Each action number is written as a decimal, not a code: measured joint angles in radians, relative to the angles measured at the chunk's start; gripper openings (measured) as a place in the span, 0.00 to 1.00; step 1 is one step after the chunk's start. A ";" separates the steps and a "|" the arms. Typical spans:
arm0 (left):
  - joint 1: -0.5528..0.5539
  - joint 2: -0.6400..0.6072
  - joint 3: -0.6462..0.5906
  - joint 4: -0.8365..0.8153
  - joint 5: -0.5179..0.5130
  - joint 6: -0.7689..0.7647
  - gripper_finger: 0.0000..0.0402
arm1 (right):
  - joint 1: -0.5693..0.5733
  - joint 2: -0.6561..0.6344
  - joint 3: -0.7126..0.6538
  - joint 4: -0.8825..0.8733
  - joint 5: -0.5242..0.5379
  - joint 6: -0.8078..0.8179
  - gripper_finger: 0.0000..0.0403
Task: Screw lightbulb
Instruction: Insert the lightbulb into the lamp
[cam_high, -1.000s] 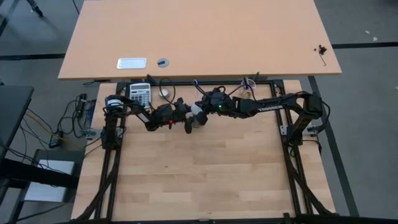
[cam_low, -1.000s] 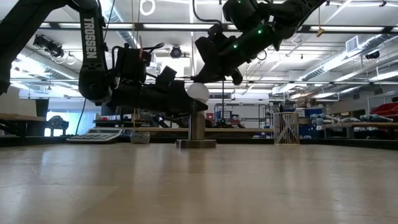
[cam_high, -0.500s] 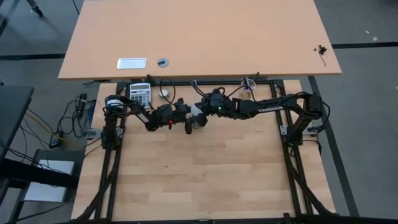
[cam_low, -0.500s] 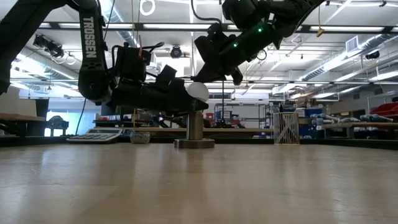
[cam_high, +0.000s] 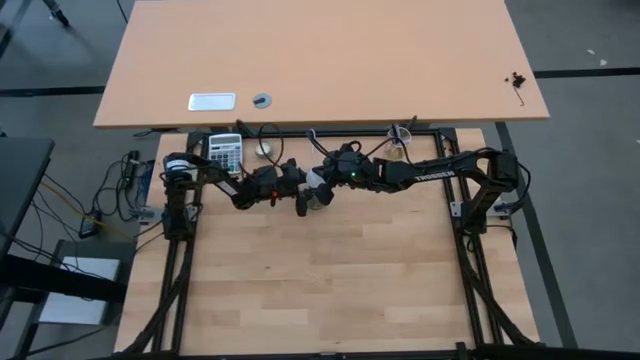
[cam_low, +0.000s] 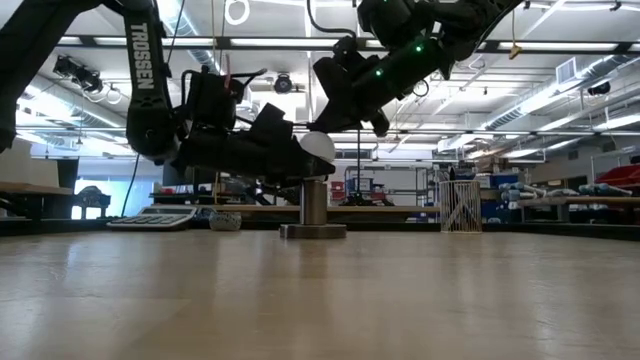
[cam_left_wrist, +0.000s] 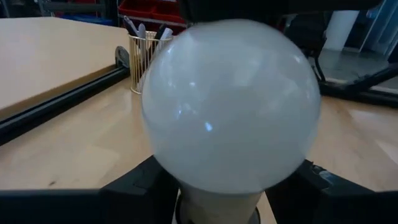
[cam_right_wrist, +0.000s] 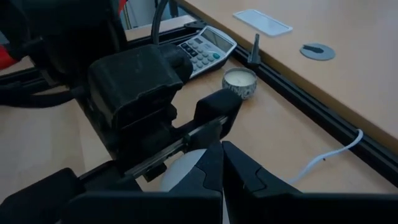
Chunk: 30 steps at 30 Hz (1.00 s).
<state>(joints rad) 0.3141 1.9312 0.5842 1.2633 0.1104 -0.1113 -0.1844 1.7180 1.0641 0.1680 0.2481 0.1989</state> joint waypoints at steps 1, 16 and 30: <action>0.000 -0.012 0.000 -0.021 0.001 0.009 0.52 | 0.000 0.000 0.000 0.000 -0.005 0.000 0.02; -0.002 -0.127 0.000 -0.228 -0.006 0.081 0.52 | 0.001 0.001 -0.001 0.016 -0.021 -0.011 0.02; -0.001 -0.192 0.000 -0.347 -0.008 0.085 0.52 | 0.002 0.001 -0.001 0.034 -0.034 -0.016 0.02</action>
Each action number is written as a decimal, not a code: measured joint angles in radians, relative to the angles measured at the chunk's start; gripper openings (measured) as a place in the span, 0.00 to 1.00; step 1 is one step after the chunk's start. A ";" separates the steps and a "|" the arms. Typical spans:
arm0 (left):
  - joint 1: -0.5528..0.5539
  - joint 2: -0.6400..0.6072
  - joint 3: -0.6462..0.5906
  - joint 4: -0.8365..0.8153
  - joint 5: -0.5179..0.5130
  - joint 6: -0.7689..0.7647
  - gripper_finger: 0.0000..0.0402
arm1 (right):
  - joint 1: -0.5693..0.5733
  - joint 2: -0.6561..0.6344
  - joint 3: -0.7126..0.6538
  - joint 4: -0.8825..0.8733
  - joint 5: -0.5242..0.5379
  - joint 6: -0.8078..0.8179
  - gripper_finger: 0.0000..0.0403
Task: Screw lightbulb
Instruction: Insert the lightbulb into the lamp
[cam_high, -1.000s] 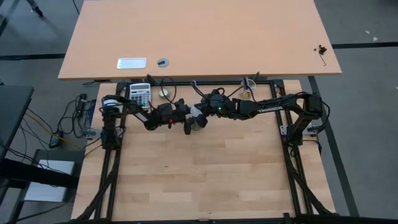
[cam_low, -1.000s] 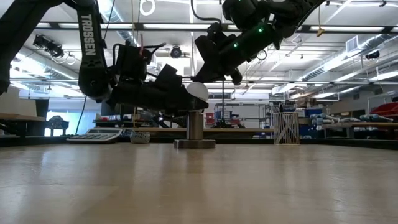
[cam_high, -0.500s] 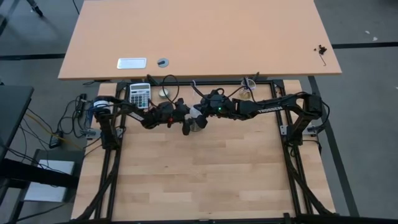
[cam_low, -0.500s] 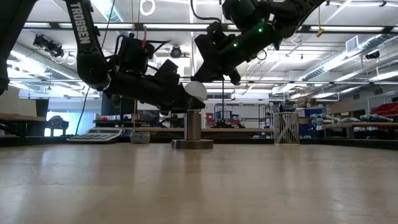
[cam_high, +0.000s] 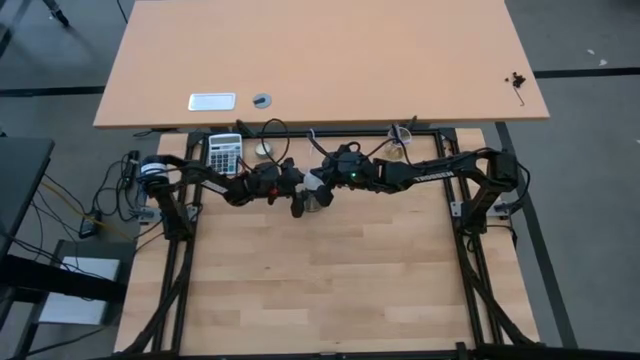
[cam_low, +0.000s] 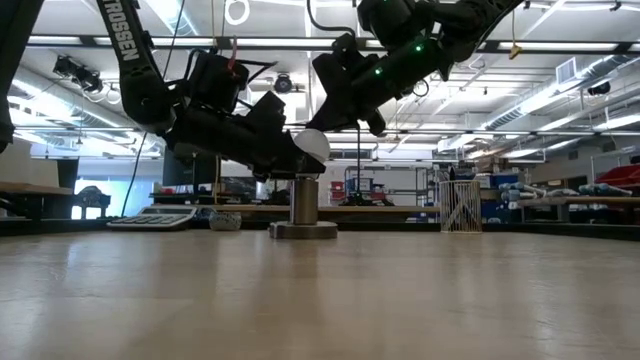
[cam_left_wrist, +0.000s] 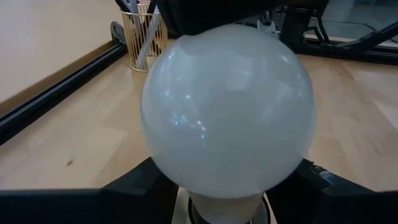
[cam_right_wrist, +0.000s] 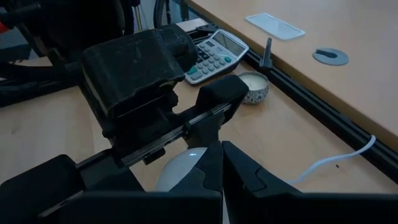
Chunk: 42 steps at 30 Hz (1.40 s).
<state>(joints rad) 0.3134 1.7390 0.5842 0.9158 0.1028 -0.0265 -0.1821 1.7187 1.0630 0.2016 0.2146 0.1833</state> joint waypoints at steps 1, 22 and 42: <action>0.000 0.000 0.000 0.000 0.000 -0.001 0.52 | 0.002 0.000 0.000 0.000 0.000 -0.003 0.02; -0.023 0.006 0.002 0.023 -0.056 -0.110 0.59 | 0.018 0.000 0.000 0.026 -0.004 -0.013 0.02; -0.031 0.005 0.020 0.009 -0.043 -0.027 0.73 | 0.012 0.000 0.000 0.004 -0.018 -0.030 0.02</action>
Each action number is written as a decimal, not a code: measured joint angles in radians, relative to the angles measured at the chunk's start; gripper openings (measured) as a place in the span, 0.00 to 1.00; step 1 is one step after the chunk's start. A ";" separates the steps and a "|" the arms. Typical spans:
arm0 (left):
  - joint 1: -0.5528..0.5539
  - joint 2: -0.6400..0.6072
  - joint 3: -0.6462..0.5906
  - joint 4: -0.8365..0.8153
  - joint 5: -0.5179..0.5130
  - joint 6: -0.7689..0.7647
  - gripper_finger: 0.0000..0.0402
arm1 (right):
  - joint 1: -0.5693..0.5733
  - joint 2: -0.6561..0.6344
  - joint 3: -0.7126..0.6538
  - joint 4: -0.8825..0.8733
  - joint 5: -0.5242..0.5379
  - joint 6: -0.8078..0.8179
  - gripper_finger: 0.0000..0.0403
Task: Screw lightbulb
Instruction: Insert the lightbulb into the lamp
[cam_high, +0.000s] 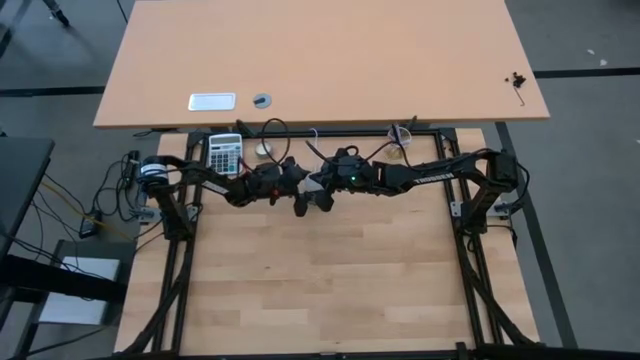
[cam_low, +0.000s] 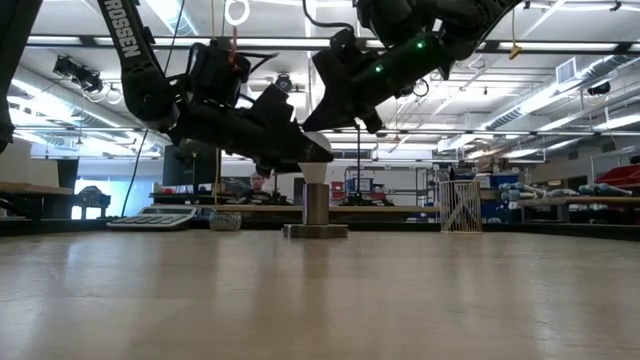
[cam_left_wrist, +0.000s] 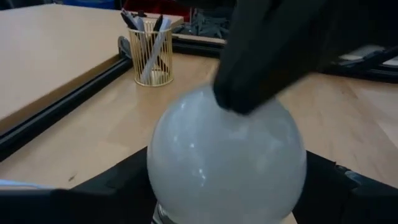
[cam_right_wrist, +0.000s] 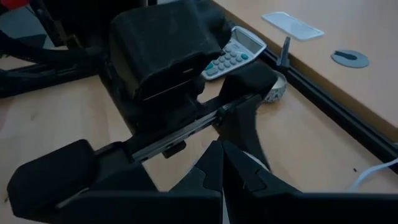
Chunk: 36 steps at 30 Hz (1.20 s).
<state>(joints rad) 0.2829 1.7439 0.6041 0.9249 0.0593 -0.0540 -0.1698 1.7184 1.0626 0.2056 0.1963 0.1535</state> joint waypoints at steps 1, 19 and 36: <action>0.000 0.000 0.000 -0.006 0.005 0.000 0.73 | -0.004 0.000 0.000 0.002 0.000 0.000 0.02; -0.002 -0.016 -0.002 -0.094 0.027 0.049 0.73 | -0.036 0.000 0.001 0.000 0.011 0.000 0.02; -0.005 -0.118 -0.001 -0.350 -0.015 0.056 0.73 | -0.037 0.000 0.001 0.001 0.011 0.000 0.02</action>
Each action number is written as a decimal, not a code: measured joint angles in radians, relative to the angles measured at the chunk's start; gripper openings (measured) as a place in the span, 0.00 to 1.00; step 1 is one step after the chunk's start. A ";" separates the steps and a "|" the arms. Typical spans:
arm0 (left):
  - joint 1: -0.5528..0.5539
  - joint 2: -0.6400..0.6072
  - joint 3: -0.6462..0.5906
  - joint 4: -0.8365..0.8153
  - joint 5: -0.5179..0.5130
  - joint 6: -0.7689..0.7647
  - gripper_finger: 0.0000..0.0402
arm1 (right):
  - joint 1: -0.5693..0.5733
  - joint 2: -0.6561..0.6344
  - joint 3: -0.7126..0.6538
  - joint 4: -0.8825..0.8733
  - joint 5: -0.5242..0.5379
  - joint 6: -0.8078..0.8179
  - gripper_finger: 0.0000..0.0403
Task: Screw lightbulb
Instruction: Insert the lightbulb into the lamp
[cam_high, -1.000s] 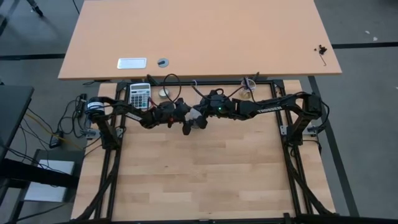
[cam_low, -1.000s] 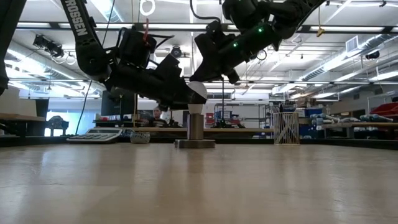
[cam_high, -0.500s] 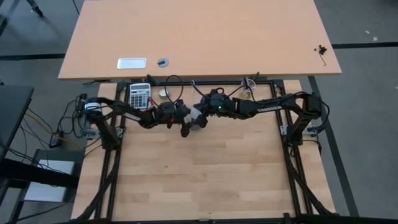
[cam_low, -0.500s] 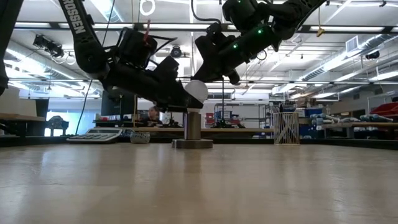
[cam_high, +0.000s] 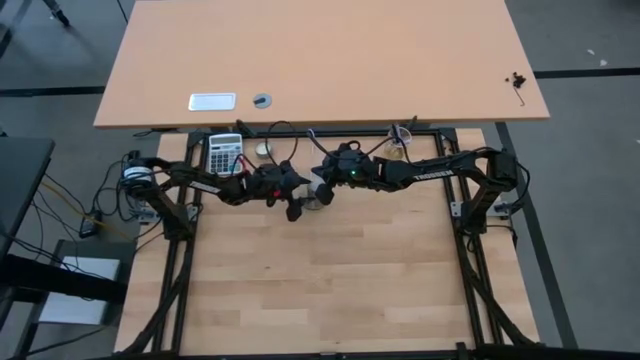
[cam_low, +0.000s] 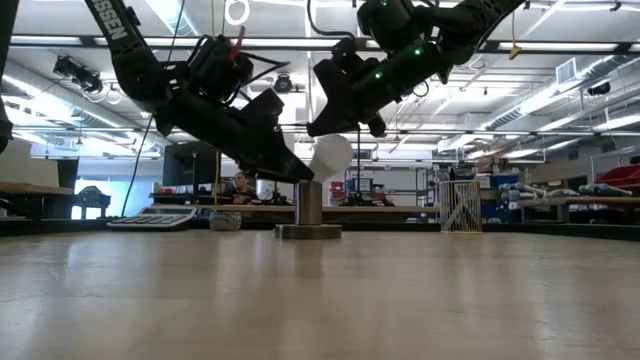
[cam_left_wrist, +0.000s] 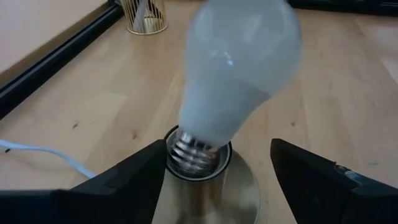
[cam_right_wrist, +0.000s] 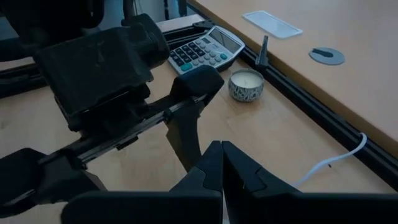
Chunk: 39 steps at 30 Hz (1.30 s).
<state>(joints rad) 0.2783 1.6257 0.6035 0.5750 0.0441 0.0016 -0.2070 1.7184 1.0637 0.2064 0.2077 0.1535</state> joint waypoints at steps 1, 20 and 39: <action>0.000 0.000 0.001 -0.007 -0.002 0.005 0.73 | 0.000 0.000 0.000 0.002 0.000 0.000 0.02; -0.024 0.069 -0.003 0.089 -0.023 0.014 0.73 | -0.001 -0.127 0.000 -0.544 -0.027 -0.066 0.16; -0.024 0.072 -0.004 0.137 -0.014 0.020 0.73 | -0.070 -0.133 -0.043 -1.067 -0.143 -0.316 0.55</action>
<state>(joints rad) 0.2543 1.6978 0.5991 0.7124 0.0299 0.0220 -0.2768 1.5856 1.0211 -0.8606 0.0650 -0.1622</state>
